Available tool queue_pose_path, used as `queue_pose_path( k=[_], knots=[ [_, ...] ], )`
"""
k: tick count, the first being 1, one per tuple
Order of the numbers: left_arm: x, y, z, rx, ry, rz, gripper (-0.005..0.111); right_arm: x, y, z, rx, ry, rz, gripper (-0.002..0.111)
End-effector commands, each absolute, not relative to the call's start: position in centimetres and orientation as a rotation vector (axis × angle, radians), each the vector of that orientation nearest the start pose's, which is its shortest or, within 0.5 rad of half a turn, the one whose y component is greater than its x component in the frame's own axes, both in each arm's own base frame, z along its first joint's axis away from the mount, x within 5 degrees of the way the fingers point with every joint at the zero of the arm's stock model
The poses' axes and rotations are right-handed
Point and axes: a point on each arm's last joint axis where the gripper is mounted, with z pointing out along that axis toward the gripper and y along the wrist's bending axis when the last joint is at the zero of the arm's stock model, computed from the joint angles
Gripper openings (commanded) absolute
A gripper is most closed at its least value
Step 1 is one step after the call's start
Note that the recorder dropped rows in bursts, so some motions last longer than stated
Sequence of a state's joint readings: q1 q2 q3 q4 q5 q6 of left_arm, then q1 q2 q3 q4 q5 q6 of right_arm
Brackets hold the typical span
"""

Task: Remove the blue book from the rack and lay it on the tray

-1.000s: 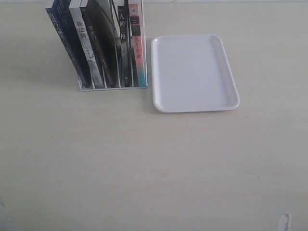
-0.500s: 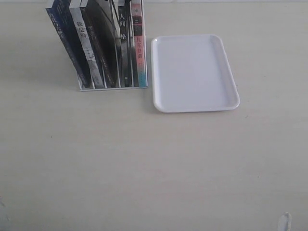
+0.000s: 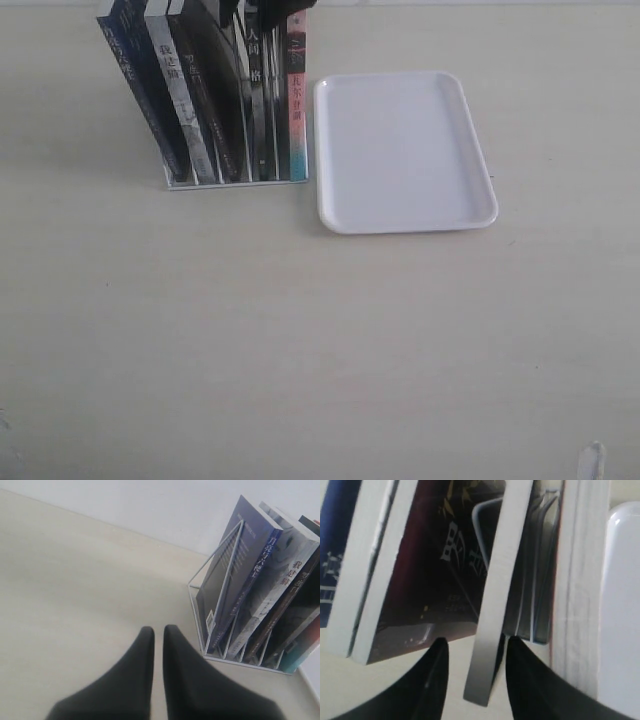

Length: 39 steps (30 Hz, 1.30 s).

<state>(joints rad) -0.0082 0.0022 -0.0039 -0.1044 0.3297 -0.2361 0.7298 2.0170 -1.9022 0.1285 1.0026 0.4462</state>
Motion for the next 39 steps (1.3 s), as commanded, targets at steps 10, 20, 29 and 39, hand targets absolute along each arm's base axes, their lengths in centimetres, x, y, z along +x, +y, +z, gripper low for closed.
queue_pose_path(
  k=[10,20,29,39],
  knots=[
    [5.4,-0.4,18.5,-0.271,1.785,-0.282,0.006,33.5,31.2,29.4,-0.335,2.689,0.546,0.006],
    [5.4,-0.4,18.5,-0.271,1.785,-0.282,0.006,33.5,31.3,29.4,-0.346,2.681,0.546,0.0],
    [5.4,-0.4,18.5,-0.271,1.785,-0.282,0.006,33.2,30.9,31.3,-0.342,2.617,0.586,0.0],
    [5.4,-0.4,18.5,-0.271,1.785,-0.282,0.006,32.3,30.1,34.4,-0.361,2.526,0.628,0.0]
  ],
)
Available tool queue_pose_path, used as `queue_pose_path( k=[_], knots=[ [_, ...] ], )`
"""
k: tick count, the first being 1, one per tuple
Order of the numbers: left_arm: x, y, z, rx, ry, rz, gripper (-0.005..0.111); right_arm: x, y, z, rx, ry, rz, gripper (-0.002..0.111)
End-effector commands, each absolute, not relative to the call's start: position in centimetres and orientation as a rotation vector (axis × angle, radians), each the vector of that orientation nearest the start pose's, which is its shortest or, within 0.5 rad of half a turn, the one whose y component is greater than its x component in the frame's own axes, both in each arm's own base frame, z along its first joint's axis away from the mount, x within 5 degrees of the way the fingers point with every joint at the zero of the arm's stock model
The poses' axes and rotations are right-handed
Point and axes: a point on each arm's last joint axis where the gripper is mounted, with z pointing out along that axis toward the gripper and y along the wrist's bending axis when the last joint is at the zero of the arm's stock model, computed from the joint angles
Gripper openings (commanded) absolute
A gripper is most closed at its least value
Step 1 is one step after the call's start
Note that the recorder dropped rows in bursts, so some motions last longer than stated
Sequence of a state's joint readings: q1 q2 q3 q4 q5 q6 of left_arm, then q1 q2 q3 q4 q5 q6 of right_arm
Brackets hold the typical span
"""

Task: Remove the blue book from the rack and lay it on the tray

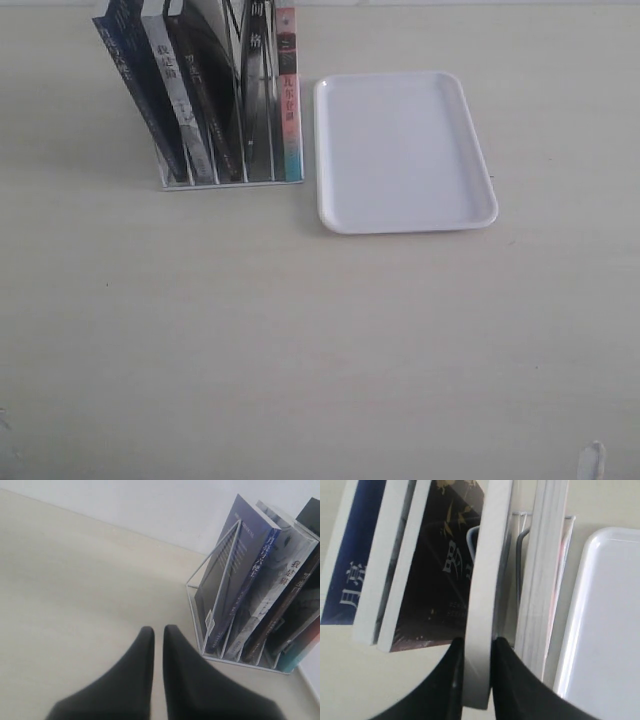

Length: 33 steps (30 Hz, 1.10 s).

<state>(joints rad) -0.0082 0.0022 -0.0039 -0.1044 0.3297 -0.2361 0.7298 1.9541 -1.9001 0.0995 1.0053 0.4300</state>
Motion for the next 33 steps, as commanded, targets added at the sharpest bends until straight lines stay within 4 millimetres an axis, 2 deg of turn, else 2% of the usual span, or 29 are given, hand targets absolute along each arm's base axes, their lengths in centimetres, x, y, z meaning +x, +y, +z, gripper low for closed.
queue_pose_path(
  k=[1,24,28,33],
  knots=[
    [5.4,-0.4,18.5,-0.271,1.785,-0.282,0.006,32.3,30.1,34.4,-0.364,2.525,0.627,0.0],
    [5.4,-0.4,18.5,-0.271,1.785,-0.282,0.006,32.5,30.2,34.5,-0.375,2.492,0.634,0.0],
    [5.4,-0.4,18.5,-0.271,1.785,-0.282,0.006,32.6,30.1,34.4,-0.4,2.473,0.574,0.0],
    [5.4,-0.4,18.5,-0.271,1.785,-0.282,0.006,31.8,31.3,34.6,-0.448,2.401,0.493,0.0]
  ],
)
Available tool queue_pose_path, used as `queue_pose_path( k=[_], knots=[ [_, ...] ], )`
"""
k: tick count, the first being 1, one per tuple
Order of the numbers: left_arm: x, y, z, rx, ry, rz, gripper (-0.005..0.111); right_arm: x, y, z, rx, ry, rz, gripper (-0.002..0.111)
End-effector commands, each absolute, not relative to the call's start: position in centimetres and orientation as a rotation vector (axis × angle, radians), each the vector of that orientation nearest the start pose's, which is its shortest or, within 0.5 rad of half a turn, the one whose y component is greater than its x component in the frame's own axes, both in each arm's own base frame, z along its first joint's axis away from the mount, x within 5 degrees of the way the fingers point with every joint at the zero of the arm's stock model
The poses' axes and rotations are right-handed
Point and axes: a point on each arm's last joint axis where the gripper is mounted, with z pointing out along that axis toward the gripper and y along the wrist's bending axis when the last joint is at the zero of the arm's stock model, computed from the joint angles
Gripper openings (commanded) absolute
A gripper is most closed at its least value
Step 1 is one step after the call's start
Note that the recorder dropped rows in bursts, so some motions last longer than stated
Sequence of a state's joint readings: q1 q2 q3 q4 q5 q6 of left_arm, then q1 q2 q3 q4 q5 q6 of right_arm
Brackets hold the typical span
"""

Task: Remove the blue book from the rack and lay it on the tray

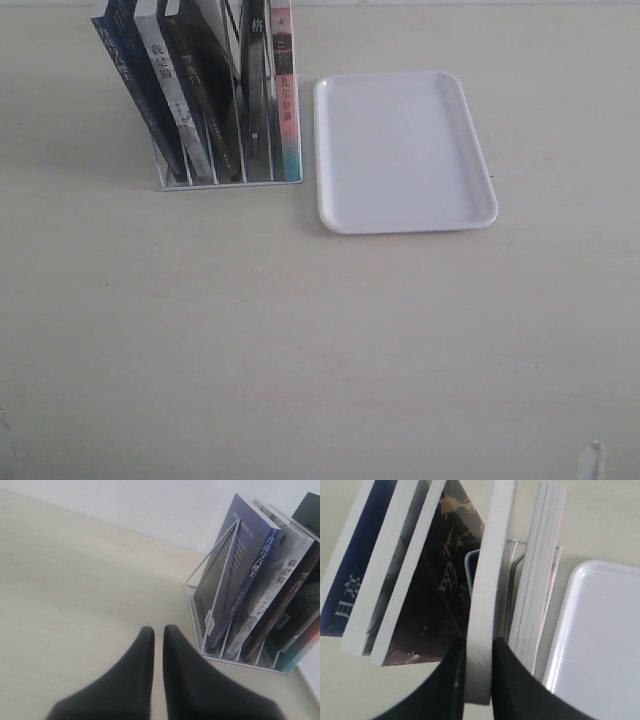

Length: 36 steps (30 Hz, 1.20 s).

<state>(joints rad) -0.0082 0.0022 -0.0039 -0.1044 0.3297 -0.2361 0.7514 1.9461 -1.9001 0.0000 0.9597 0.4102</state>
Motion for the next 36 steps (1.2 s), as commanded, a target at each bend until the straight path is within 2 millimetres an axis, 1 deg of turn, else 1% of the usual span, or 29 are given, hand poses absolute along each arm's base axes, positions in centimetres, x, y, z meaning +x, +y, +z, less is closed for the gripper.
queue_pose_path(
  k=[1,5,8,9,10,11,16,17,19,20,21,23,25,28,30,31,32,36],
  knots=[
    [5.4,-0.4,18.5,-0.271,1.785,-0.282,0.006,31.8,31.3,34.6,-0.445,2.4,0.484,0.0],
    [5.4,-0.4,18.5,-0.271,1.785,-0.282,0.006,31.8,31.3,34.6,-0.446,2.401,0.483,0.0],
    [5.4,-0.4,18.5,-0.271,1.785,-0.282,0.006,32.1,31.6,33.9,-0.441,2.414,0.479,0.0],
    [5.4,-0.4,18.5,-0.271,1.785,-0.282,0.006,32.3,31.8,33.2,-0.444,2.43,0.468,0.002],
    [5.4,-0.4,18.5,-0.271,1.785,-0.282,0.006,32.4,31.9,32.8,-0.452,2.435,0.462,0.006],
    [5.4,-0.4,18.5,-0.271,1.785,-0.282,0.006,32.7,32.2,32.1,-0.472,2.44,0.449,0.015],
    [5.4,-0.4,18.5,-0.271,1.785,-0.282,0.006,33.1,32.7,30.7,-0.478,2.462,0.434,0.037],
    [5.4,-0.4,18.5,-0.271,1.785,-0.282,0.006,33.1,32.7,30.7,-0.478,2.462,0.434,0.038],
    [5.4,-0.4,18.5,-0.271,1.785,-0.282,0.006,32.9,32.7,31.1,-0.467,2.466,0.466,0.038],
    [5.4,-0.4,18.5,-0.271,1.785,-0.282,0.006,32.5,32.5,32.1,-0.455,2.456,0.505,0.038],
    [5.4,-0.4,18.5,-0.271,1.785,-0.282,0.006,32.2,32.4,32.6,-0.455,2.451,0.526,0.038],
    [5.4,-0.4,18.5,-0.271,1.785,-0.282,0.006,30.9,31.8,35.0,-0.488,2.426,0.6,0.038],
    [5.4,-0.4,18.5,-0.271,1.785,-0.282,0.006,30.5,31.5,36.3,-0.492,2.38,0.635,0.038],
    [5.4,-0.4,18.5,-0.271,1.785,-0.282,0.006,30.6,31.5,36.7,-0.492,2.35,0.658,0.037],
    [5.4,-0.4,18.5,-0.271,1.785,-0.282,0.006,29.6,32.2,36.7,-0.631,2.34,0.712,0.024],
    [5.4,-0.4,18.5,-0.271,1.785,-0.282,0.006,28.5,33.2,36.8,-0.777,2.294,0.745,0.008],
    [5.4,-0.4,18.5,-0.271,1.785,-0.282,0.006,27.9,33.7,36.9,-0.833,2.267,0.754,0.001],
    [5.4,-0.4,18.5,-0.271,1.785,-0.282,0.006,24.5,36.7,37.3,-0.924,2.177,0.823,0.0]
  ],
)
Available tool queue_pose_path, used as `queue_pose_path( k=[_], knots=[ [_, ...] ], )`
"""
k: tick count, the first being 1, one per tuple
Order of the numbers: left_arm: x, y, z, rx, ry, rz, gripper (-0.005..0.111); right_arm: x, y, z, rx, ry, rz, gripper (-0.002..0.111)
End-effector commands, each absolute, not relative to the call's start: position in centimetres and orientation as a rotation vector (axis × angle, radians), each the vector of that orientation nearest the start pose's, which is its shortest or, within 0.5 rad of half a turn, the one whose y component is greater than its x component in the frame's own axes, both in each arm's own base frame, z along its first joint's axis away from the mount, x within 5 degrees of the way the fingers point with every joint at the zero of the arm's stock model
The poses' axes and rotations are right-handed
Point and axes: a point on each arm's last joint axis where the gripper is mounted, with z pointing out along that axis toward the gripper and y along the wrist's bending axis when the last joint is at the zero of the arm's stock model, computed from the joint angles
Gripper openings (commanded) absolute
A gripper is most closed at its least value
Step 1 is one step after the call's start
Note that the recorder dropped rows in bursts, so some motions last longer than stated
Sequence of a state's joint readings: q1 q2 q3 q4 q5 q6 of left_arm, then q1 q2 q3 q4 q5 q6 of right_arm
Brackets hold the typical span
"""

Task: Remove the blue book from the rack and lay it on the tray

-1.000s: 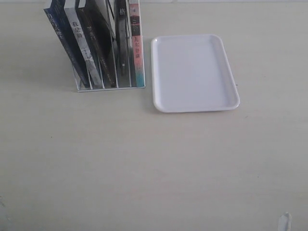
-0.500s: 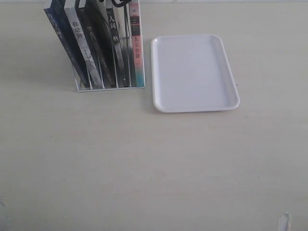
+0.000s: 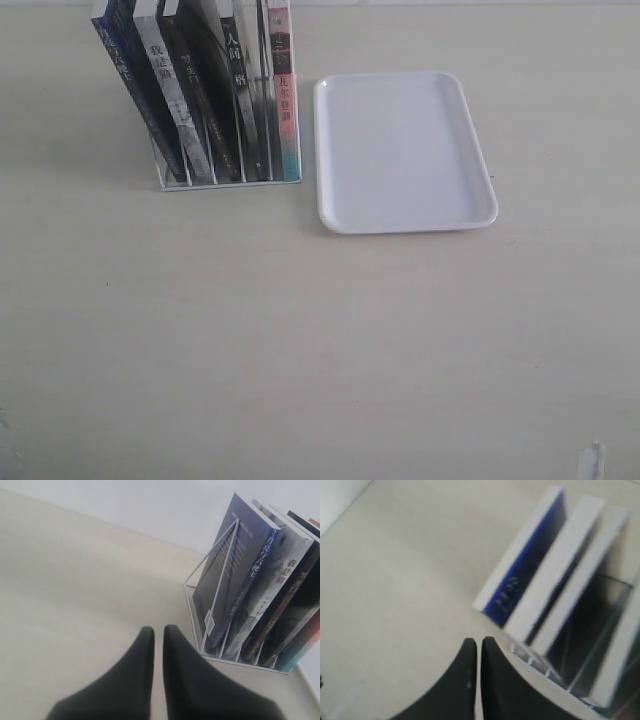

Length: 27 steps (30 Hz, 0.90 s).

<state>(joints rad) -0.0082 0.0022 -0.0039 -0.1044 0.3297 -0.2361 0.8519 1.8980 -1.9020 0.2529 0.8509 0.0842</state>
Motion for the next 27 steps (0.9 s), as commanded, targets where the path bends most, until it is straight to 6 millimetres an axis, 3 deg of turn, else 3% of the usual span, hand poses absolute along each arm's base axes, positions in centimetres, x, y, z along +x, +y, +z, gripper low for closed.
queue_pose_path(
  k=[1,6,10,14,17,21,23,27],
  knots=[
    [5.4,-0.4,18.5,-0.271,1.785,-0.282,0.006,23.6,37.4,37.4,-0.942,2.152,0.819,0.0],
    [5.4,-0.4,18.5,-0.271,1.785,-0.282,0.006,21.7,39.3,37.5,-0.871,2.029,0.562,0.0],
    [5.4,-0.4,18.5,-0.271,1.785,-0.282,0.006,23.0,39.6,36.4,-0.741,2.018,0.377,0.0],
    [5.4,-0.4,18.5,-0.271,1.785,-0.282,0.006,23.9,41.3,34.9,-0.741,2.035,0.376,0.001],
    [5.4,-0.4,18.5,-0.271,1.785,-0.282,0.006,24.4,42.5,34.7,-0.725,2.026,0.404,0.016],
    [5.4,-0.4,18.5,-0.271,1.785,-0.282,0.006,25.1,43.1,34.5,-0.666,2.075,0.382,0.05],
    [5.4,-0.4,18.5,-0.271,1.785,-0.282,0.006,25.4,43.1,34.4,-0.62,2.106,0.377,0.052],
    [5.4,-0.4,18.5,-0.271,1.785,-0.282,0.006,26.4,43.1,33.5,-0.573,2.166,0.397,0.041]
  ],
)
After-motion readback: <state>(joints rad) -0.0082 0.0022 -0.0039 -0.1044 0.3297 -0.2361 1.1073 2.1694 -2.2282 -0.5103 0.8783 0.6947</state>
